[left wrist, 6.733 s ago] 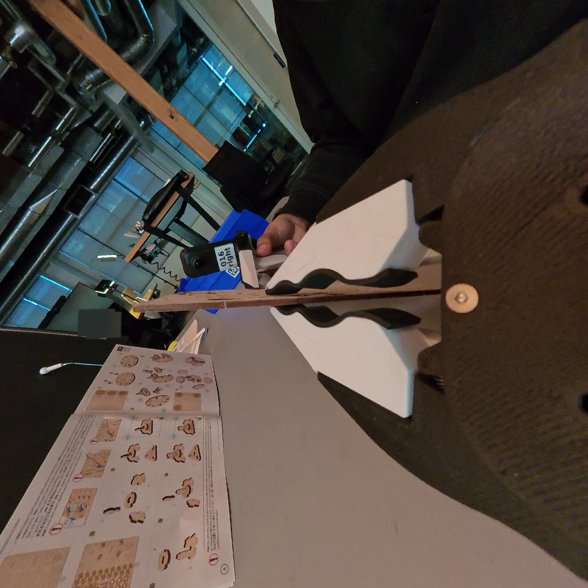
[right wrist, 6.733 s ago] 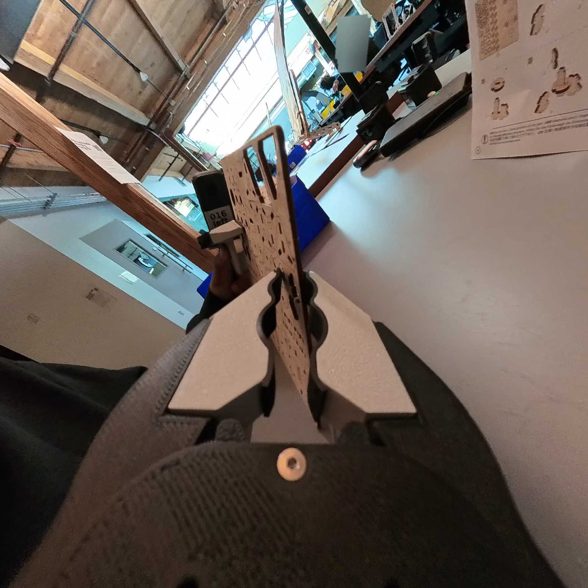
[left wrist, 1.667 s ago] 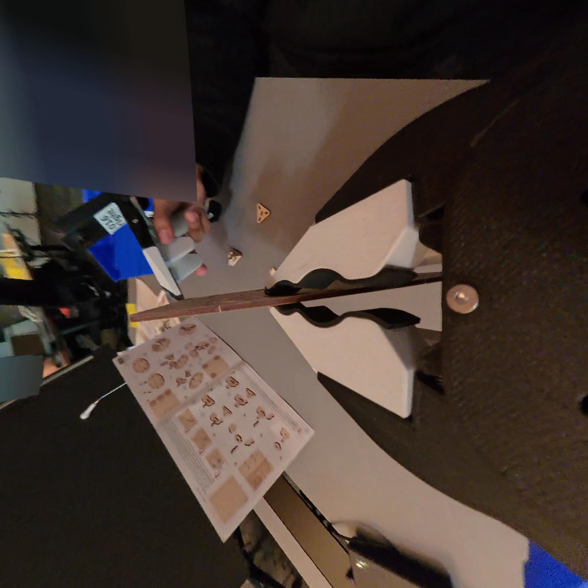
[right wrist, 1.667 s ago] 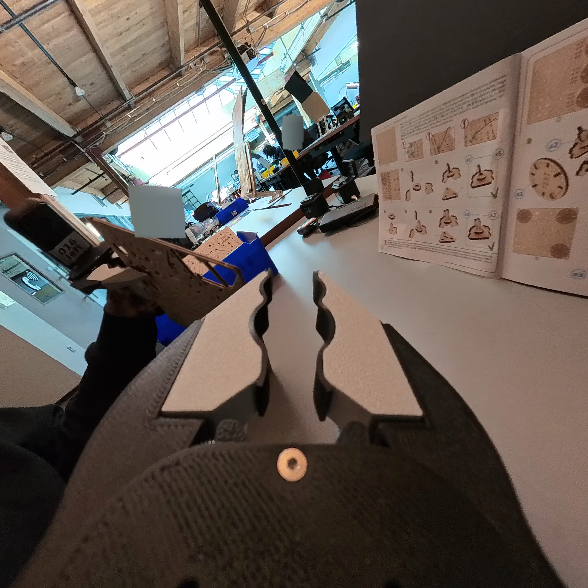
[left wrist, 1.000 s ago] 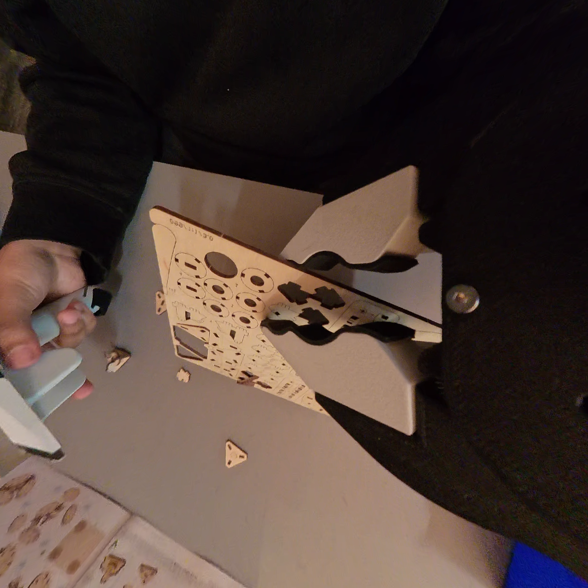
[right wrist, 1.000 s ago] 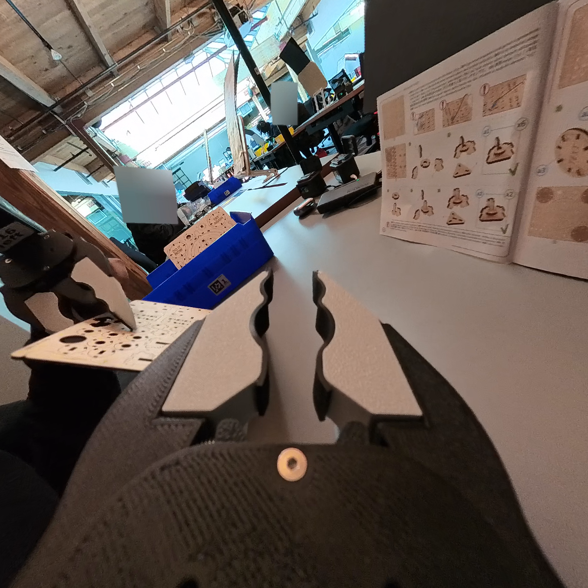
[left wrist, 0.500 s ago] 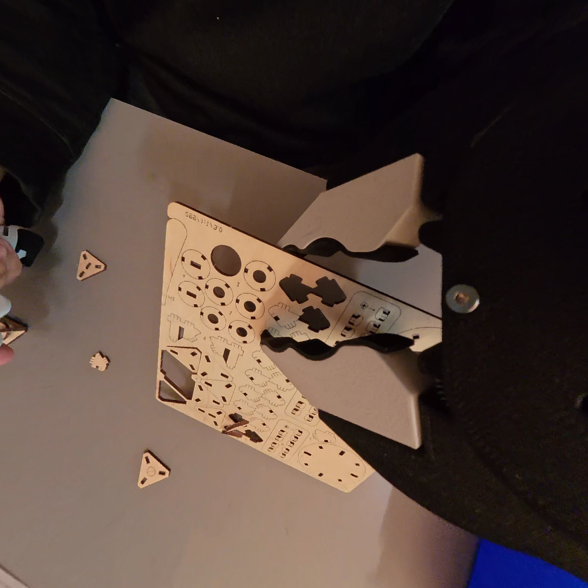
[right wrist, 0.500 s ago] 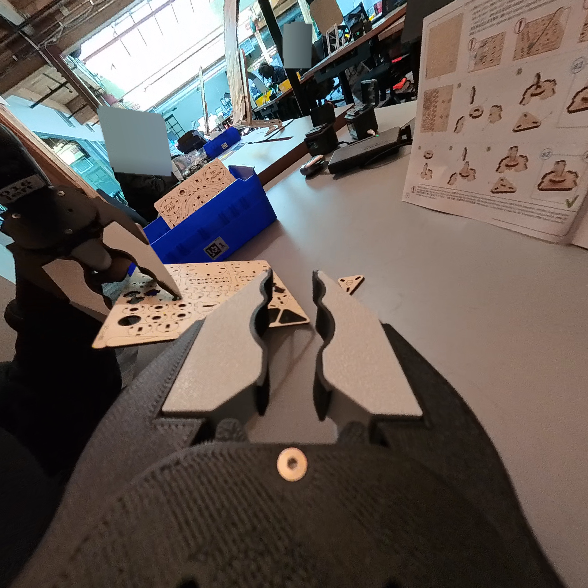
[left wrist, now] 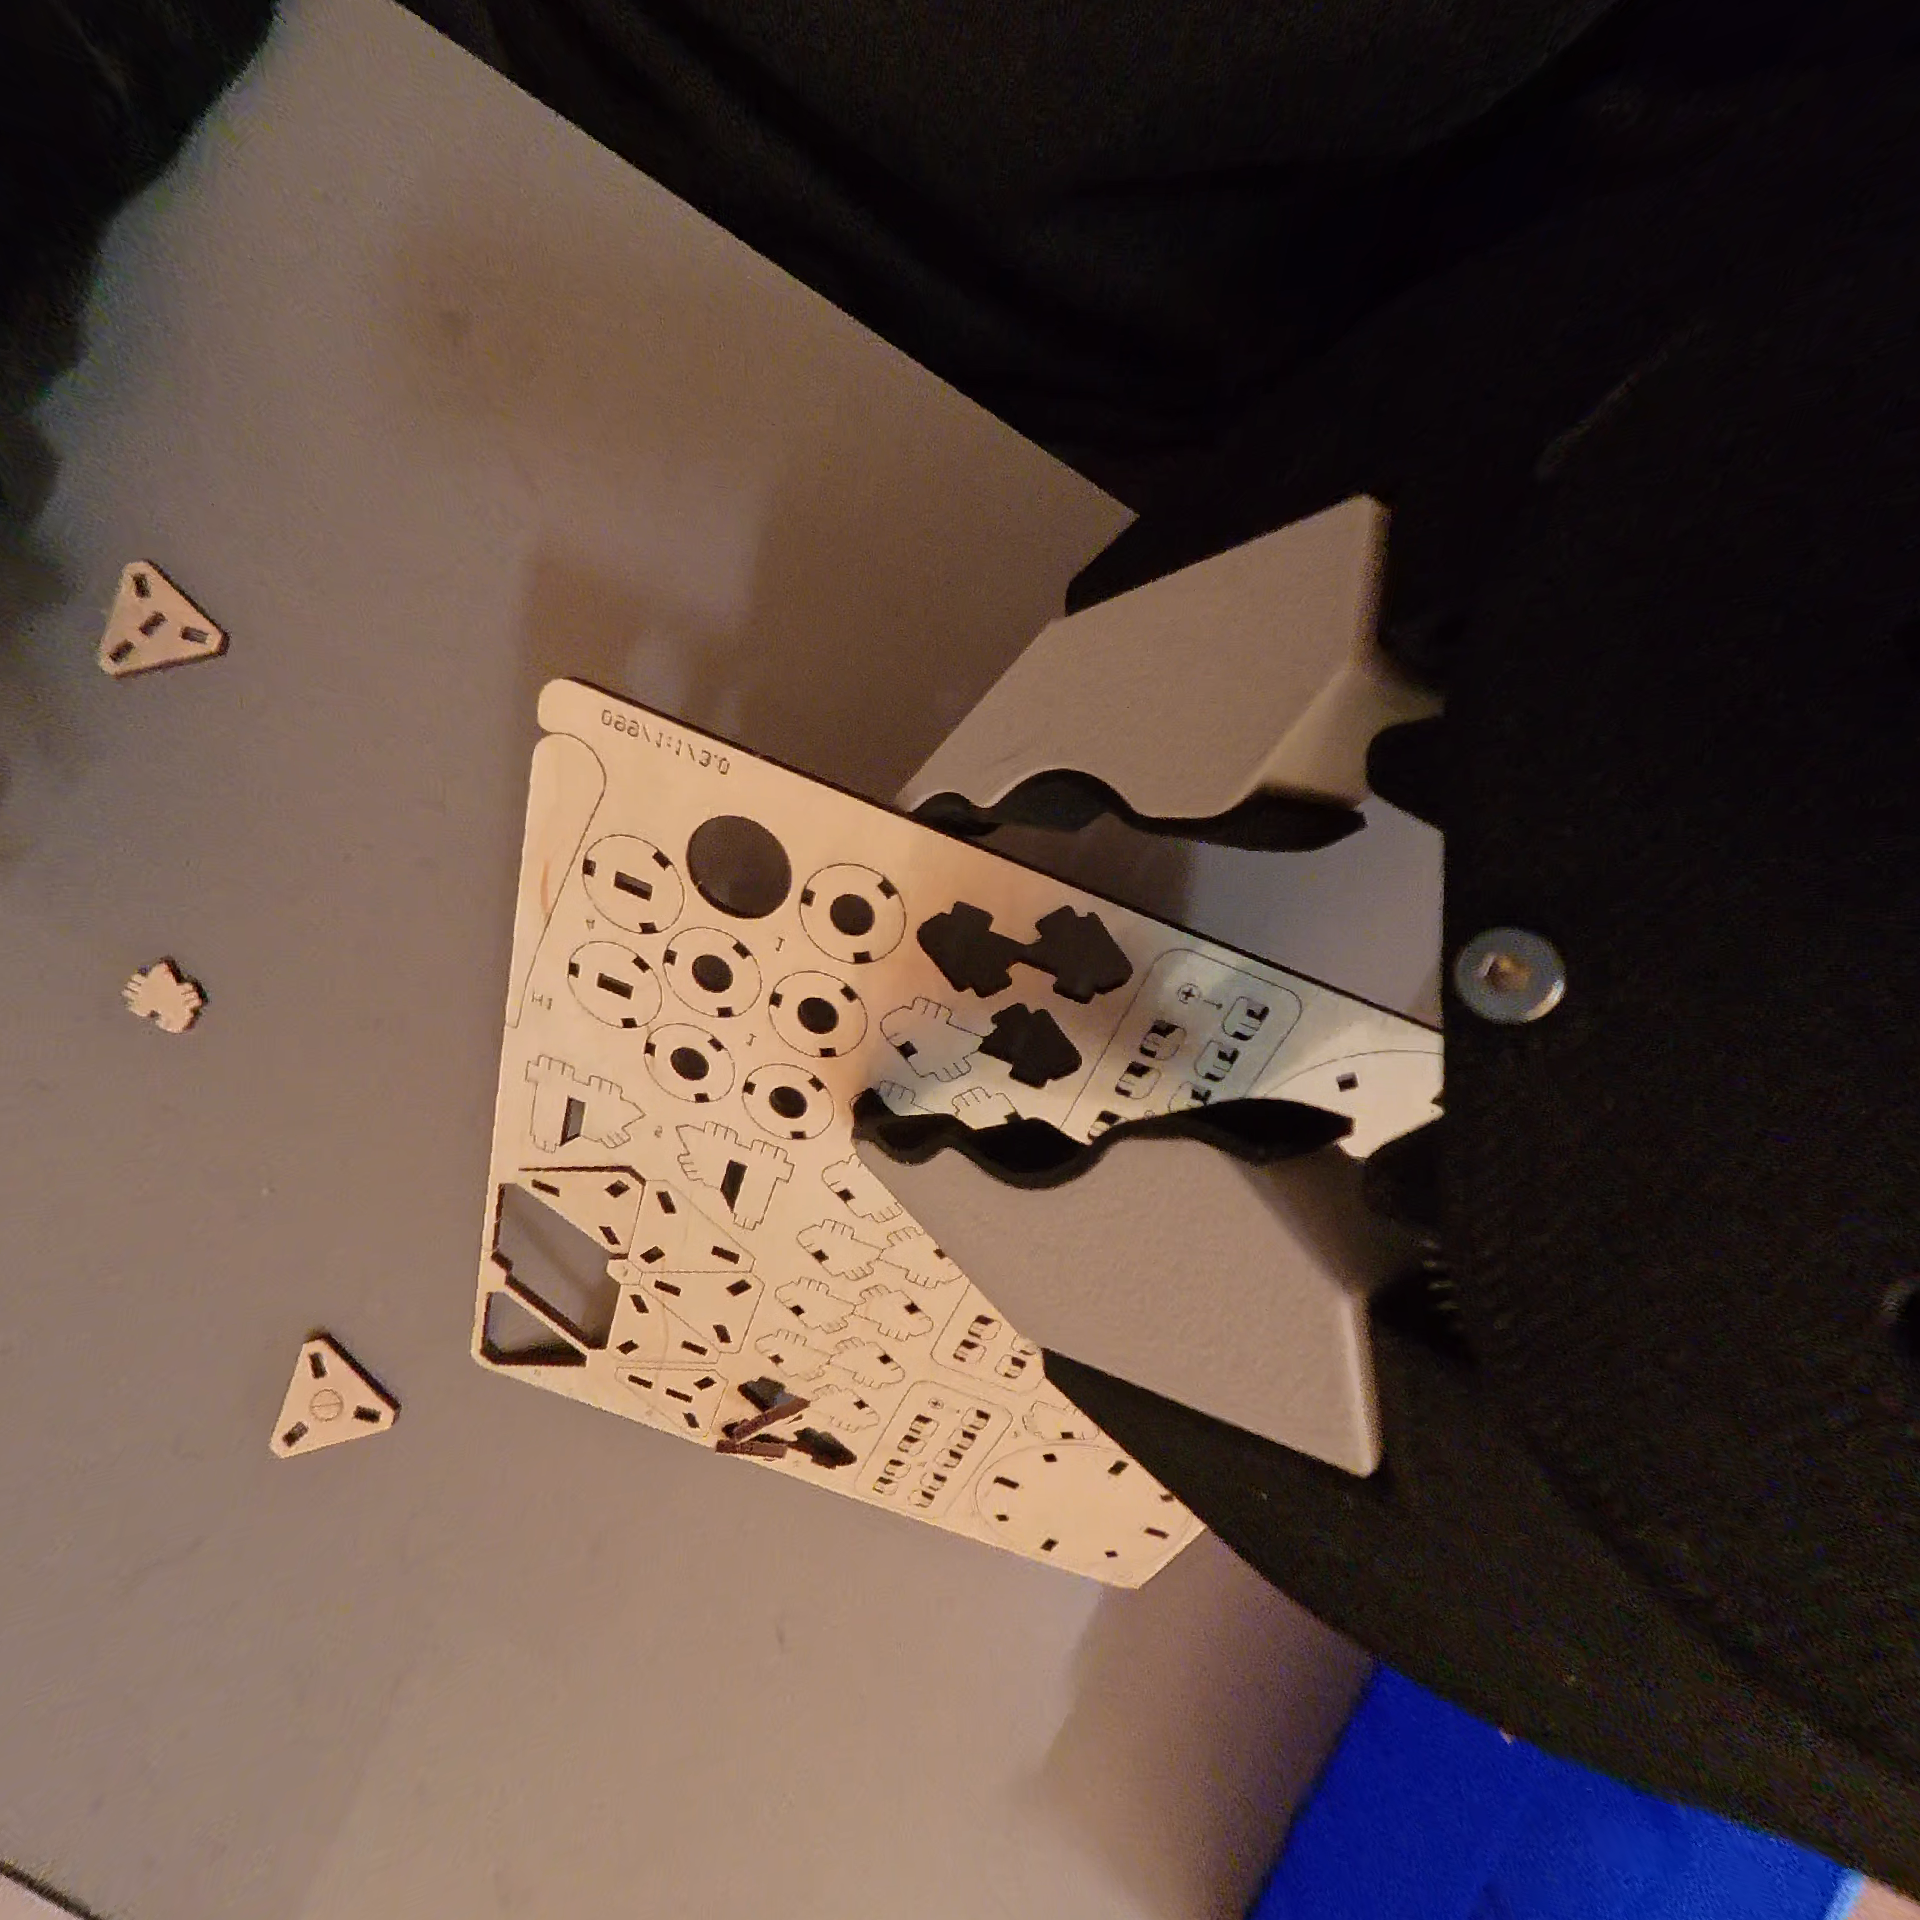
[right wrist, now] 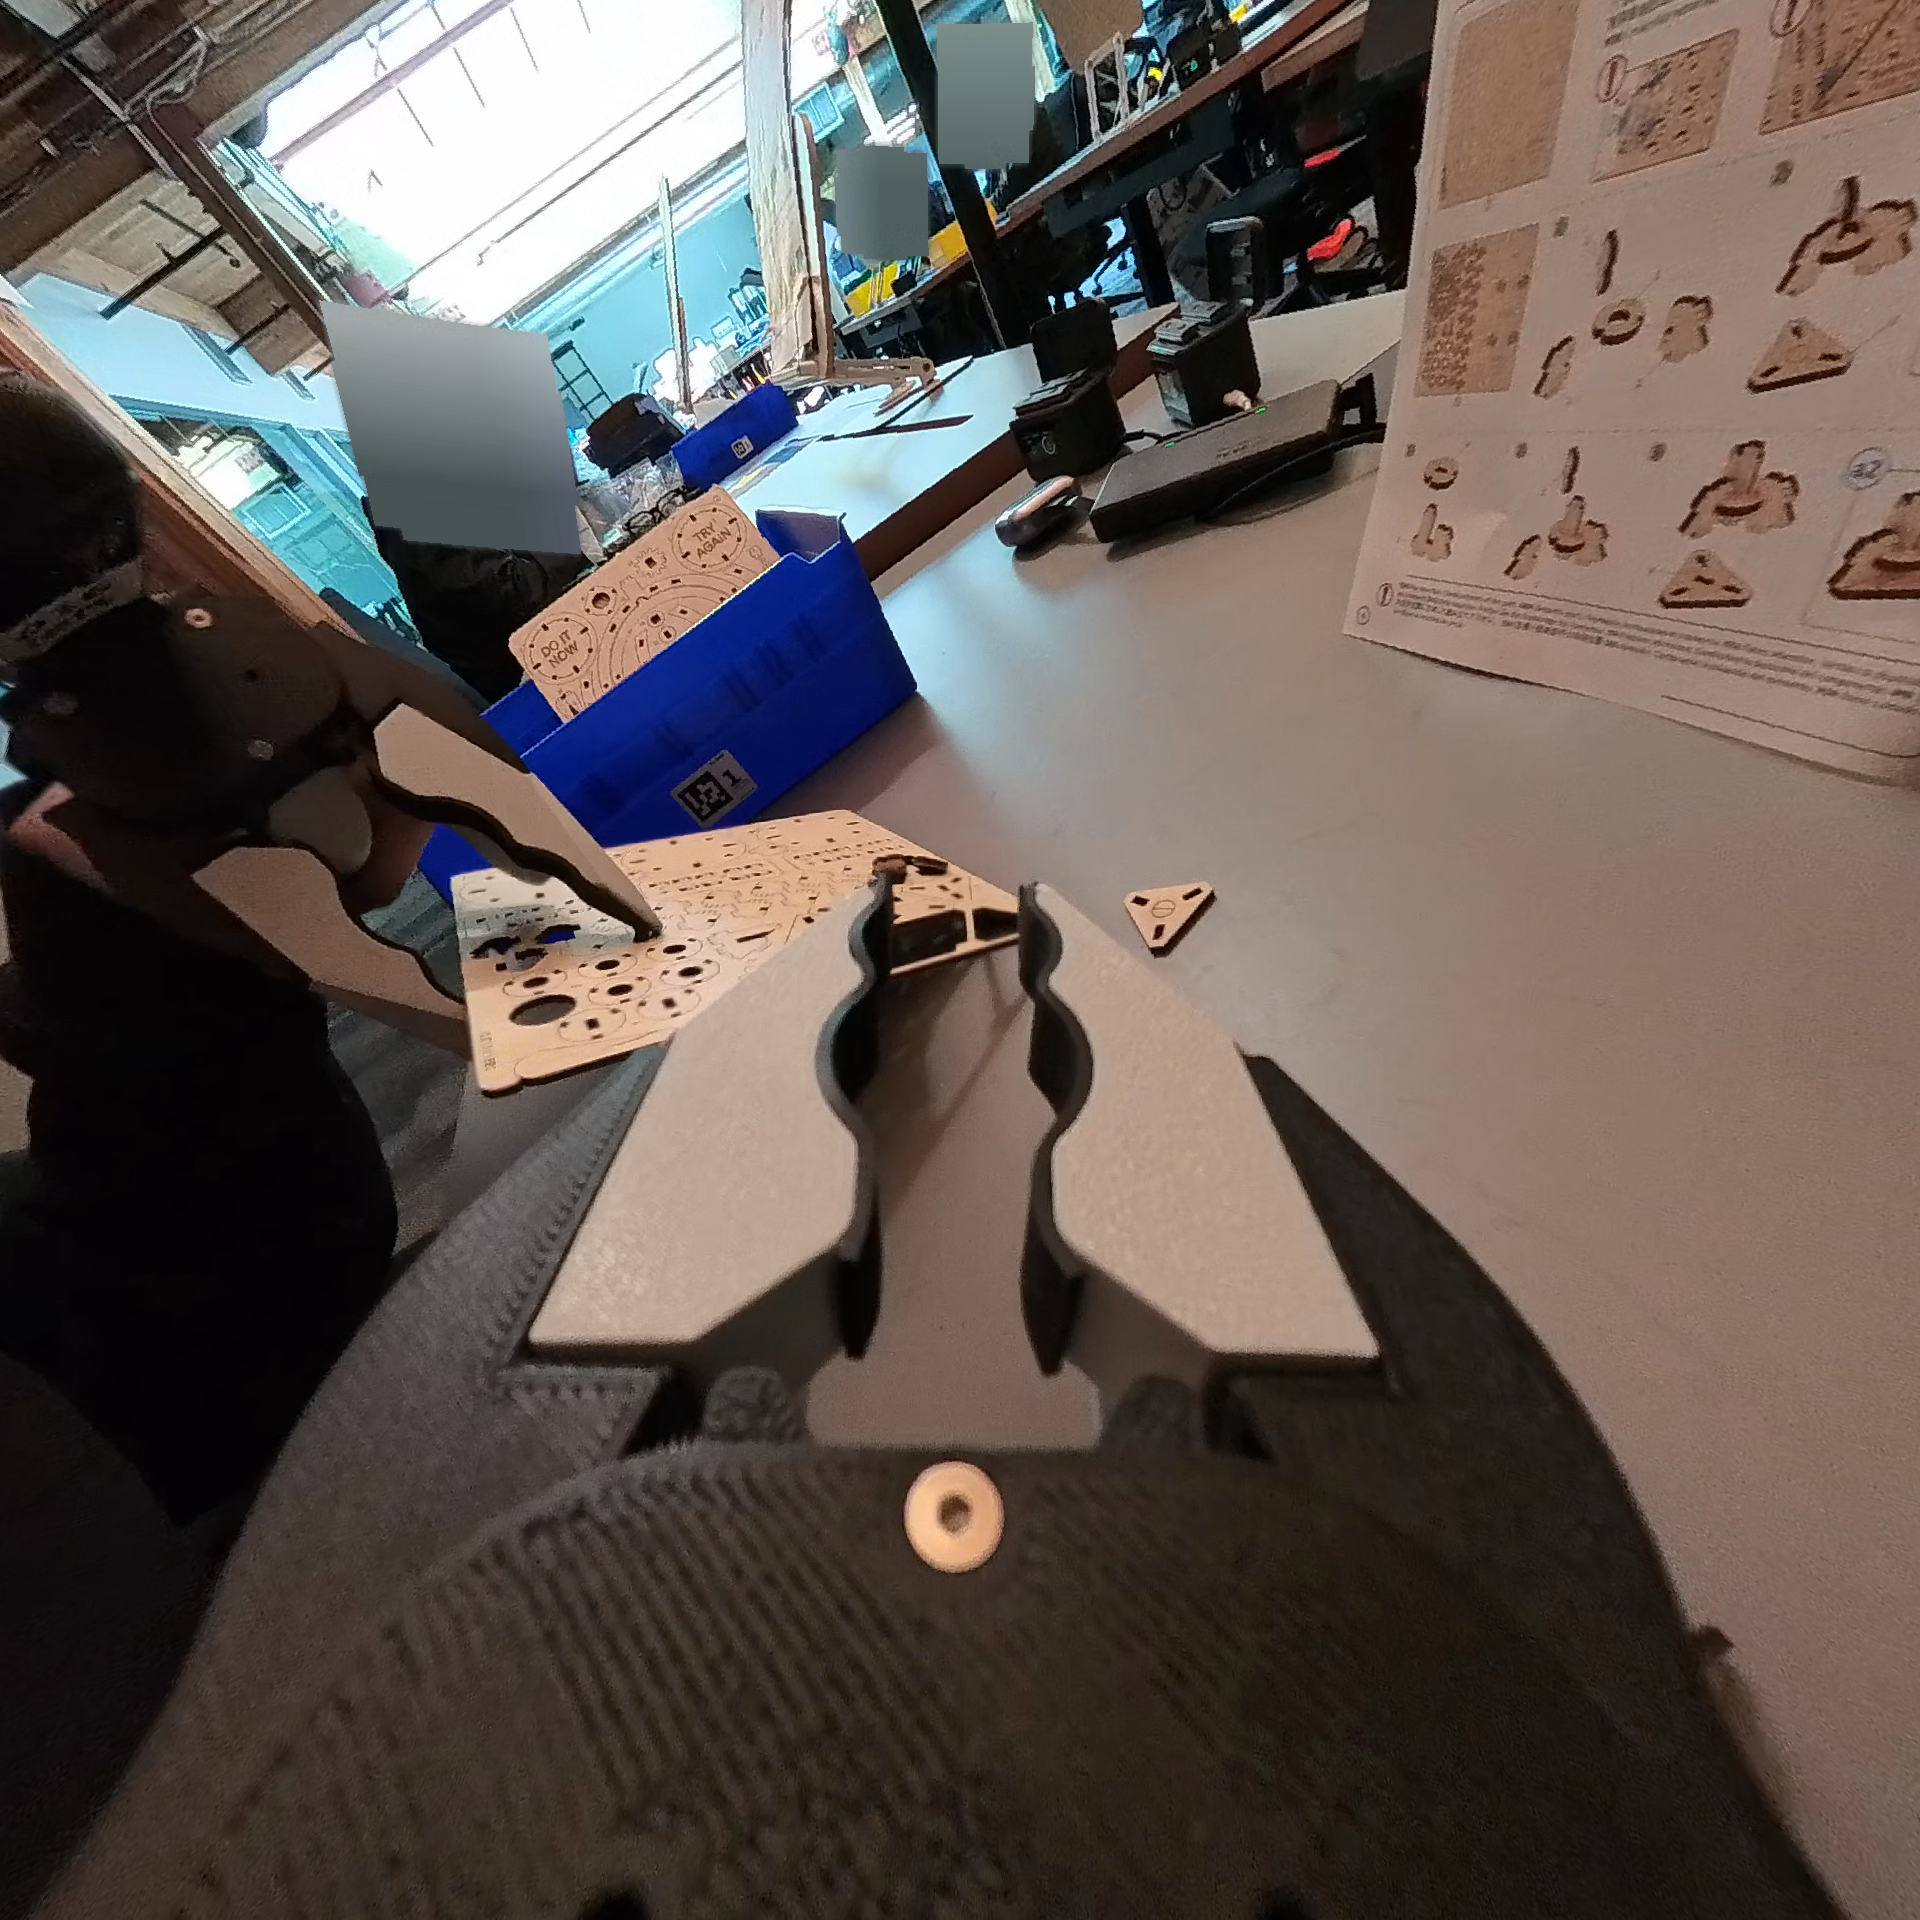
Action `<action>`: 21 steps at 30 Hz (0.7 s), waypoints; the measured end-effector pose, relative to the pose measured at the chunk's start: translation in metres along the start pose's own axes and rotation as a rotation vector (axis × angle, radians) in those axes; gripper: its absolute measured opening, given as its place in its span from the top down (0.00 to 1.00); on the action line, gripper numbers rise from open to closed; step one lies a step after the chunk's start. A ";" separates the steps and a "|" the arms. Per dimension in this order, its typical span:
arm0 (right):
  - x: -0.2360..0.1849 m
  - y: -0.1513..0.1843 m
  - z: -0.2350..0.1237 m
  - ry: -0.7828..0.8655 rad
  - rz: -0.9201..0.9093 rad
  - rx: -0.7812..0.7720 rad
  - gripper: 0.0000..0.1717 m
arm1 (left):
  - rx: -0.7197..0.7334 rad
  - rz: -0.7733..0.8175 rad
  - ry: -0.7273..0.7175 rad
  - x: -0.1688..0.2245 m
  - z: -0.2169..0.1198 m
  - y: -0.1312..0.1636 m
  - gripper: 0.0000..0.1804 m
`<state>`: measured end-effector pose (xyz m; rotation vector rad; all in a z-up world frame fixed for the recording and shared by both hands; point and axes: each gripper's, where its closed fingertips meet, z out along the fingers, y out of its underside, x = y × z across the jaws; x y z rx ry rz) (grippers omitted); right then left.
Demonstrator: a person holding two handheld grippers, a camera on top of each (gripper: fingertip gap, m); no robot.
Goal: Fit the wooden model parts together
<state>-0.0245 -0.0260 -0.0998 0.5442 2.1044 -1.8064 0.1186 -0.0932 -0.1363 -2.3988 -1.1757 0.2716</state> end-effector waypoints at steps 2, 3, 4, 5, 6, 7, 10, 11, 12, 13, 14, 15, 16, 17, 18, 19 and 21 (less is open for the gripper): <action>0.000 0.000 0.000 0.002 -0.003 -0.002 0.87 | -0.030 0.003 -0.019 0.000 0.002 0.002 0.71; 0.000 0.000 0.000 0.003 -0.005 -0.002 0.87 | -0.042 0.003 -0.025 0.001 0.002 0.002 0.70; 0.000 0.000 0.001 0.003 -0.005 -0.002 0.87 | -0.050 0.000 -0.015 0.003 0.001 0.002 0.70; -0.001 0.001 0.001 0.003 -0.006 -0.003 0.88 | -0.047 -0.006 -0.010 0.004 -0.001 0.000 0.68; -0.001 0.001 0.001 0.001 -0.006 -0.005 0.87 | -0.031 -0.008 -0.006 0.005 -0.003 -0.003 0.68; -0.002 0.002 0.001 0.000 -0.008 -0.007 0.87 | -0.012 -0.004 0.003 0.007 -0.006 -0.007 0.68; -0.003 0.003 0.003 0.000 -0.019 -0.013 0.87 | 0.046 0.012 0.003 0.007 -0.016 -0.014 0.66; -0.004 0.003 0.003 0.002 -0.022 -0.015 0.87 | 0.063 -0.004 -0.004 0.003 -0.018 -0.015 0.66; -0.004 0.003 0.003 0.001 -0.024 -0.015 0.87 | 0.076 -0.036 -0.018 -0.004 -0.018 -0.016 0.66; -0.004 0.003 0.003 0.000 -0.024 -0.014 0.87 | 0.089 -0.077 -0.026 -0.013 -0.017 -0.015 0.66; -0.005 0.003 0.003 -0.001 -0.023 -0.013 0.87 | 0.100 -0.127 -0.027 -0.023 -0.014 -0.014 0.66; -0.005 0.003 0.003 -0.002 -0.022 -0.013 0.87 | 0.110 -0.184 -0.022 -0.033 -0.009 -0.013 0.65; -0.005 0.003 0.003 -0.002 -0.022 -0.013 0.87 | 0.118 -0.251 -0.023 -0.046 -0.002 -0.011 0.65; -0.005 0.003 0.003 -0.001 -0.022 -0.014 0.87 | 0.115 -0.320 -0.030 -0.059 0.007 -0.009 0.65; -0.004 0.004 0.004 0.000 -0.023 -0.016 0.88 | 0.111 -0.380 -0.039 -0.071 0.016 -0.006 0.65; -0.004 0.004 0.004 0.002 -0.024 -0.017 0.88 | 0.108 -0.433 -0.050 -0.082 0.026 -0.004 0.67; -0.003 0.004 0.004 0.004 -0.026 -0.017 0.88 | 0.112 -0.509 -0.072 -0.097 0.039 0.000 0.73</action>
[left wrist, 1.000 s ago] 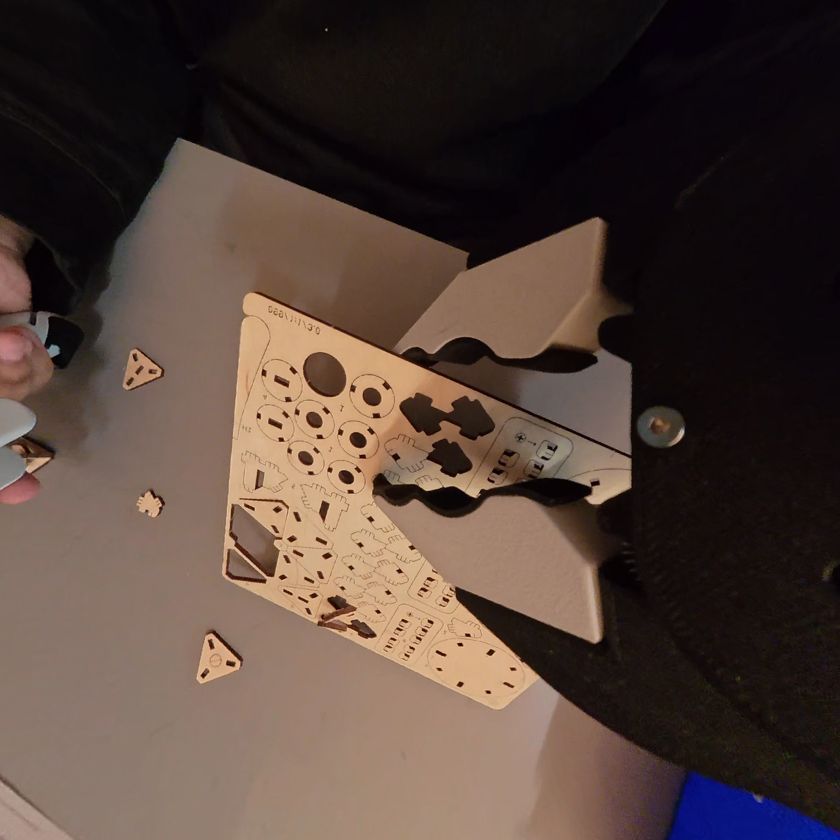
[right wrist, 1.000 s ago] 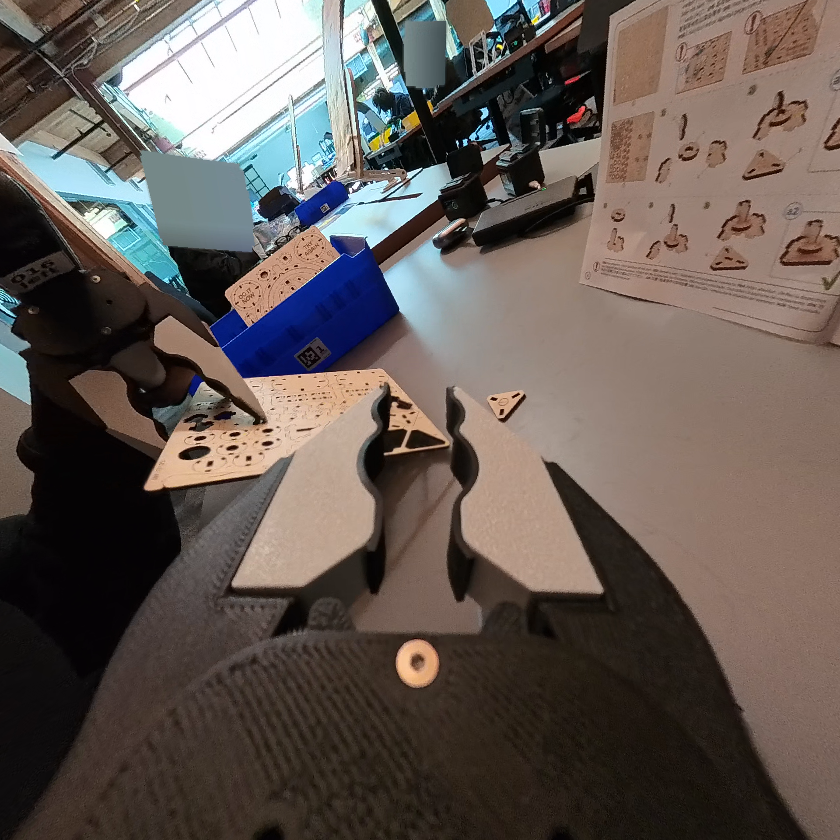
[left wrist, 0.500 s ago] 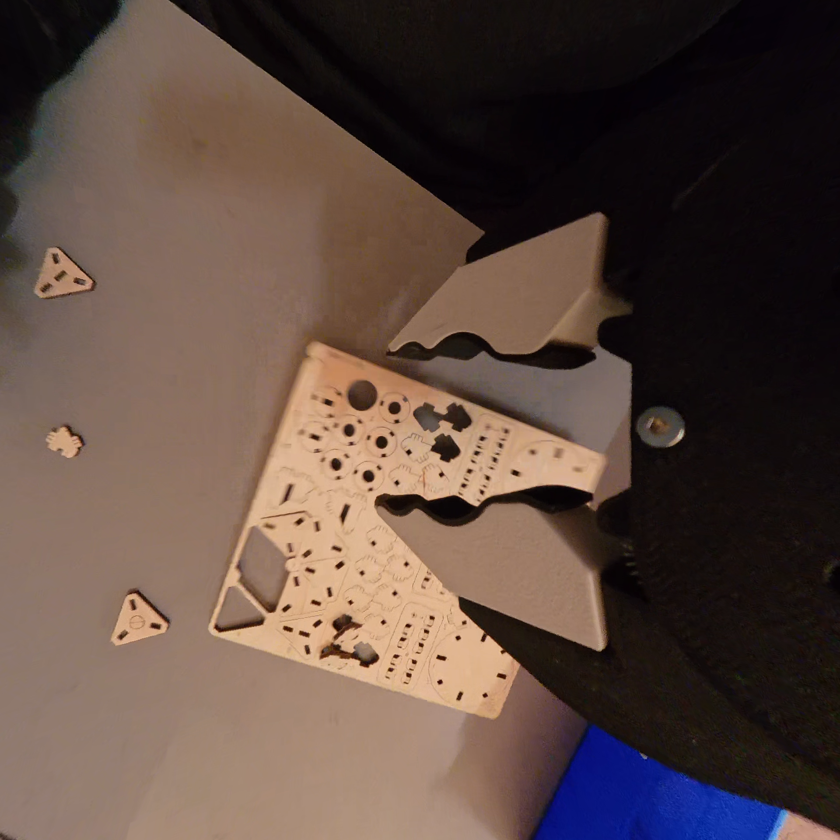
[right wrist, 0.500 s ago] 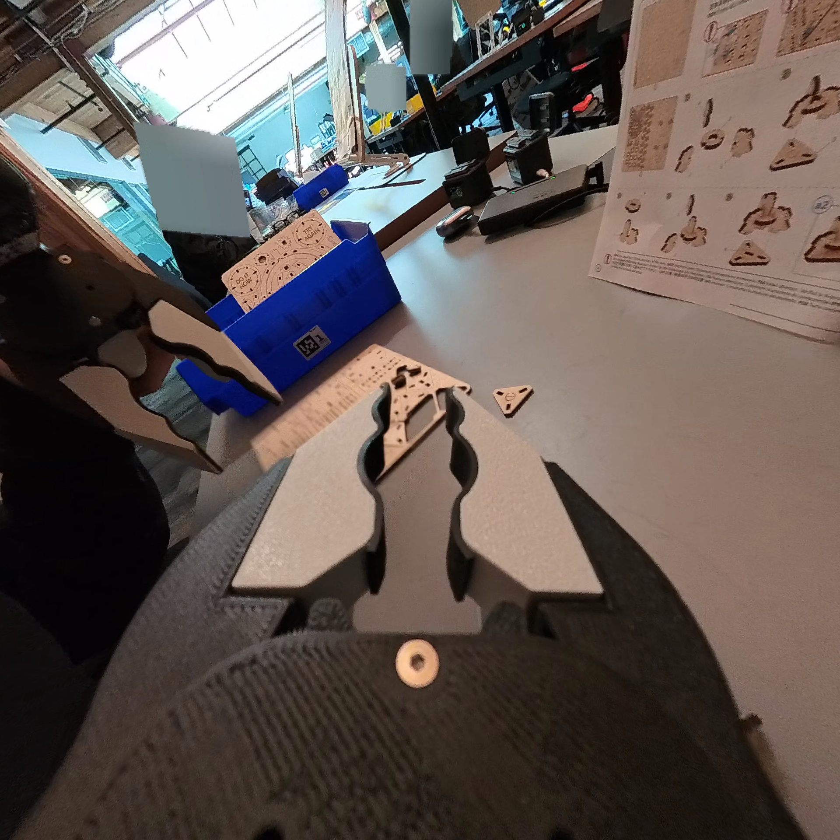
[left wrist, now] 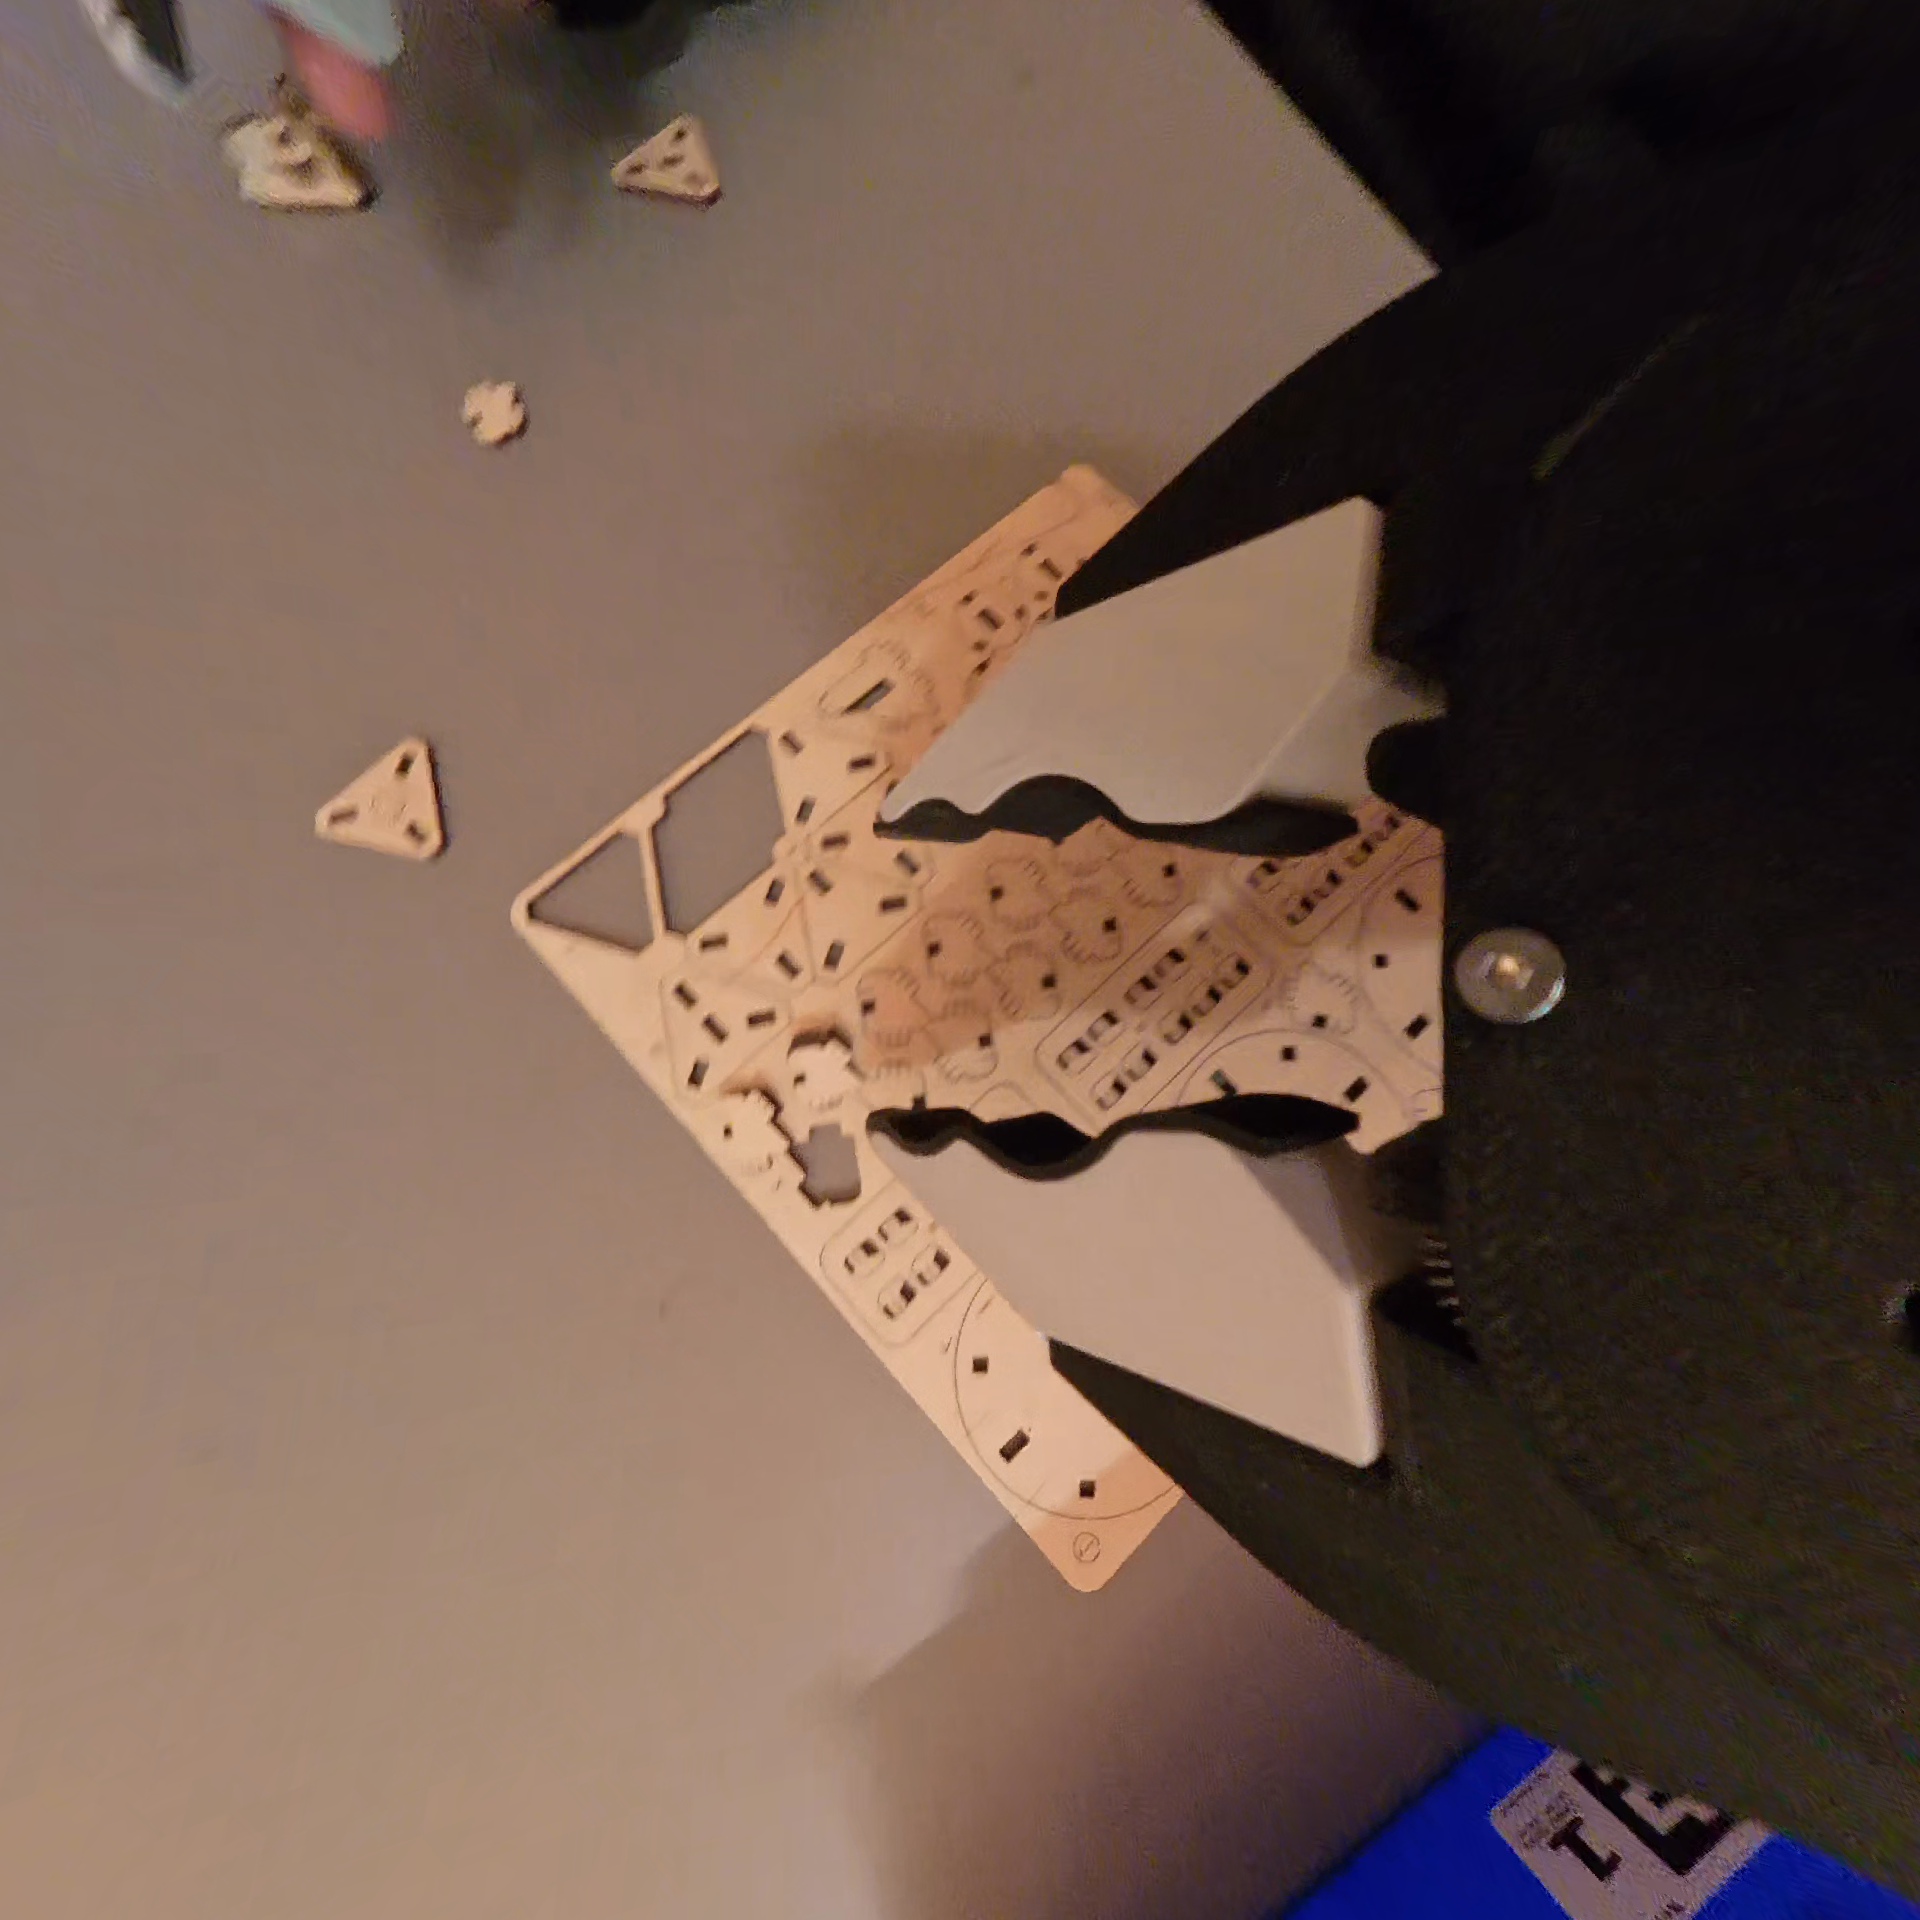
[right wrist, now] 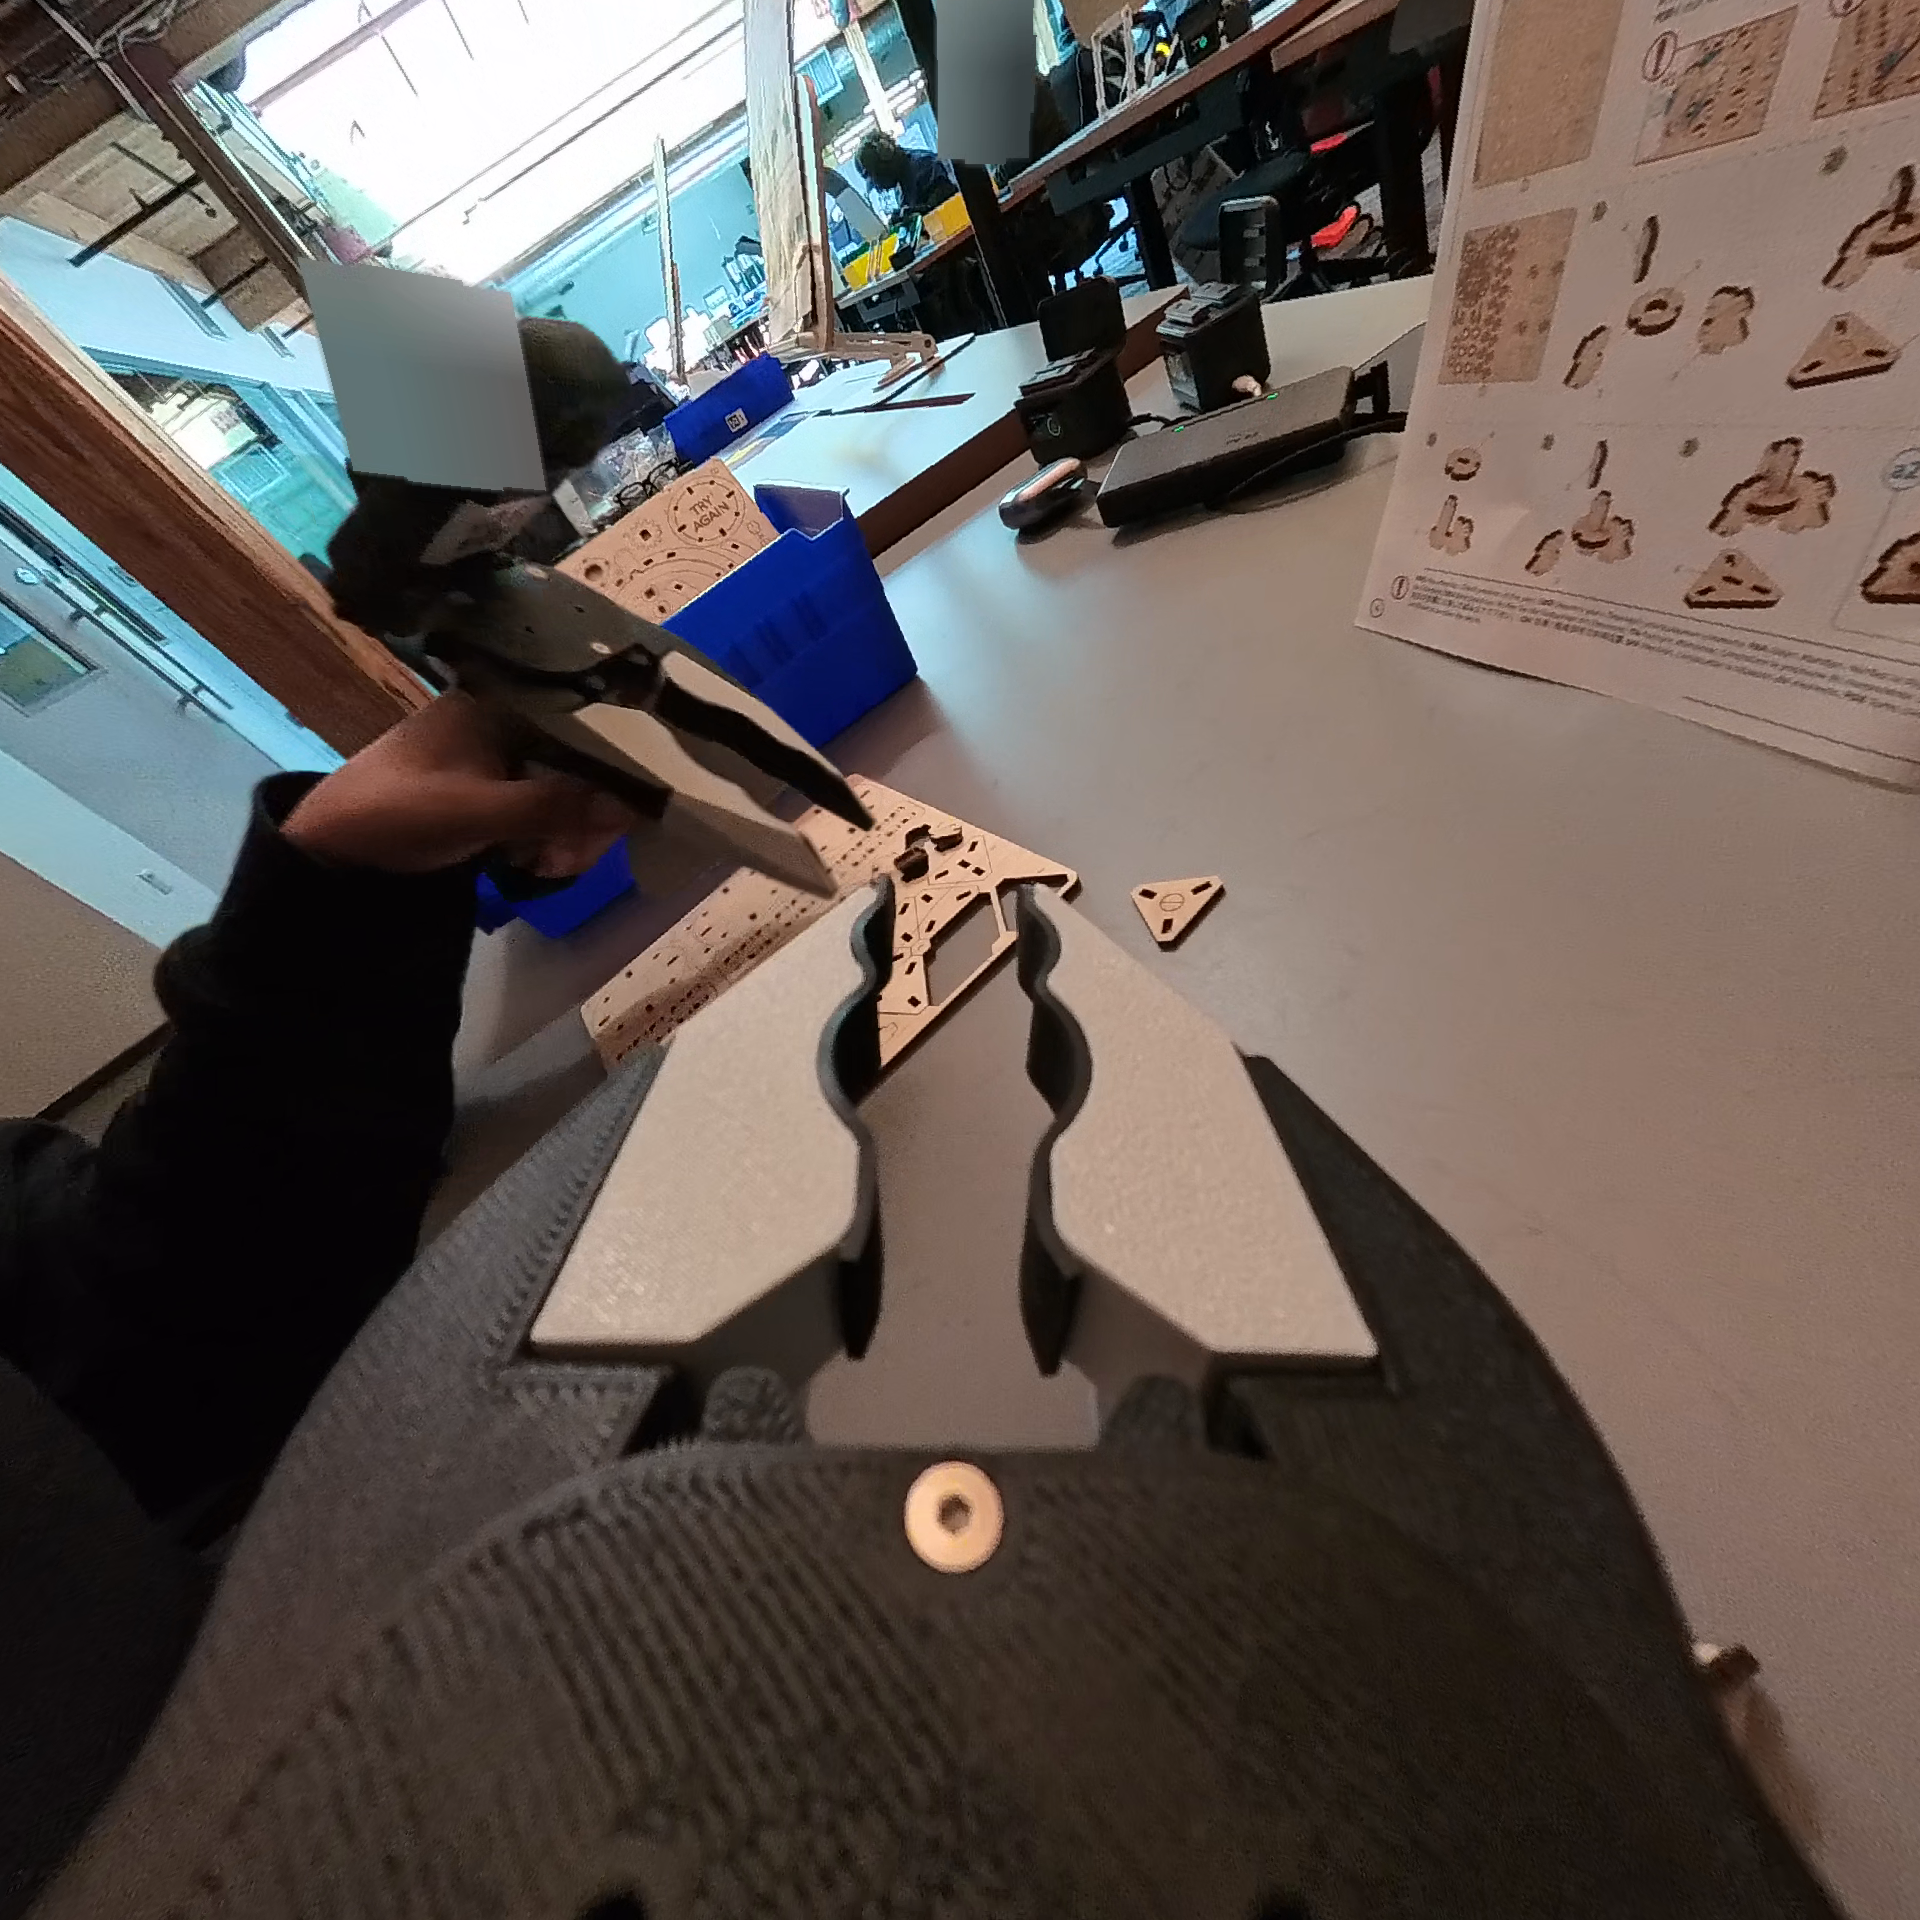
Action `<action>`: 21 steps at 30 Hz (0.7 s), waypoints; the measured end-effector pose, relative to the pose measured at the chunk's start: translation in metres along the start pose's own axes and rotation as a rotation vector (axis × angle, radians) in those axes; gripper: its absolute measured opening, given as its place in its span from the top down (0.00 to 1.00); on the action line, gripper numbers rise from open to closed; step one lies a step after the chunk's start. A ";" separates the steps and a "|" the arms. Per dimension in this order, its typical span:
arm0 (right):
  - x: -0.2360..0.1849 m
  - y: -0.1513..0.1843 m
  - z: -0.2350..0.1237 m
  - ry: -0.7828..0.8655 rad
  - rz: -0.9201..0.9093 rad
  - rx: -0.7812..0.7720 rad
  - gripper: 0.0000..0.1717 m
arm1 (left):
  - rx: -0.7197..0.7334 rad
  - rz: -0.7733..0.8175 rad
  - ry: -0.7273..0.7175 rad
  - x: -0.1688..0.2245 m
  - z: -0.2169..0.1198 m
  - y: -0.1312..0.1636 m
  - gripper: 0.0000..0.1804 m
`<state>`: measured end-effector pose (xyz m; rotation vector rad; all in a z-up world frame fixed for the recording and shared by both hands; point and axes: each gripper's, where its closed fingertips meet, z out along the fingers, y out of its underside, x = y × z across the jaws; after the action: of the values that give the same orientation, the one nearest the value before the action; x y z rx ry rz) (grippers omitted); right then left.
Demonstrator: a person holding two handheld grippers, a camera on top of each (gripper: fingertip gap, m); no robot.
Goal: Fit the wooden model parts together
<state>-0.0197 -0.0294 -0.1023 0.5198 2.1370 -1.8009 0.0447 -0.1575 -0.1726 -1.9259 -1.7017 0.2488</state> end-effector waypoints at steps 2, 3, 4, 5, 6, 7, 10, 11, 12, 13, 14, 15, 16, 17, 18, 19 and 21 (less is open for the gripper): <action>0.000 0.000 0.000 0.001 -0.001 0.000 0.87 | 0.025 -0.044 -0.028 -0.010 0.006 -0.004 0.78; 0.000 0.000 0.000 0.001 0.000 0.001 0.88 | 0.035 -0.058 -0.031 -0.012 0.007 -0.005 0.79; 0.000 0.000 0.000 -0.001 0.002 0.001 0.88 | 0.041 -0.067 -0.038 -0.014 0.008 -0.006 0.80; 0.000 0.000 0.000 -0.005 0.006 0.001 0.88 | 0.041 -0.068 -0.041 -0.015 0.010 -0.006 0.80; -0.001 0.000 0.001 -0.010 0.010 -0.001 0.88 | 0.031 -0.065 -0.039 -0.015 0.012 -0.004 0.80; -0.002 0.001 0.002 -0.014 0.012 -0.004 0.88 | 0.017 -0.065 -0.045 -0.016 0.014 -0.002 0.80; -0.003 0.008 0.007 -0.002 -0.010 -0.030 0.87 | -0.003 -0.055 -0.106 -0.025 0.017 0.000 0.88; -0.003 0.011 0.009 0.010 -0.034 -0.048 0.87 | 0.002 -0.047 -0.105 -0.024 0.017 -0.001 0.93; -0.004 0.016 0.013 0.026 -0.068 -0.071 0.88 | 0.011 -0.045 -0.092 -0.022 0.016 -0.003 1.00; -0.005 0.023 0.018 0.045 -0.113 -0.103 0.87 | 0.021 -0.045 -0.092 -0.022 0.015 -0.004 1.00; -0.007 0.031 0.023 0.065 -0.169 -0.143 0.87 | 0.029 -0.049 -0.074 -0.019 0.015 -0.006 1.00; -0.011 0.039 0.029 0.082 -0.233 -0.184 0.87 | 0.035 -0.058 -0.039 -0.015 0.015 -0.007 1.00; -0.017 0.048 0.035 0.089 -0.301 -0.222 0.87 | 0.043 -0.071 0.009 -0.009 0.016 -0.008 1.00; -0.025 0.057 0.042 0.083 -0.367 -0.258 0.87 | 0.055 -0.085 0.051 -0.005 0.016 -0.009 1.00; -0.034 0.066 0.048 0.074 -0.429 -0.295 0.86 | 0.064 -0.101 0.074 -0.003 0.016 -0.010 1.00; -0.043 0.076 0.054 0.068 -0.490 -0.329 0.86 | 0.066 -0.108 0.074 -0.005 0.016 -0.011 1.00; -0.057 0.090 0.064 0.061 -0.599 -0.372 0.86 | 0.079 -0.097 0.014 -0.014 0.014 -0.012 1.00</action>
<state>0.0723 -0.0840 -0.1667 -0.1828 2.7890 -1.5745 0.0254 -0.1664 -0.1811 -1.7790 -1.7445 0.2610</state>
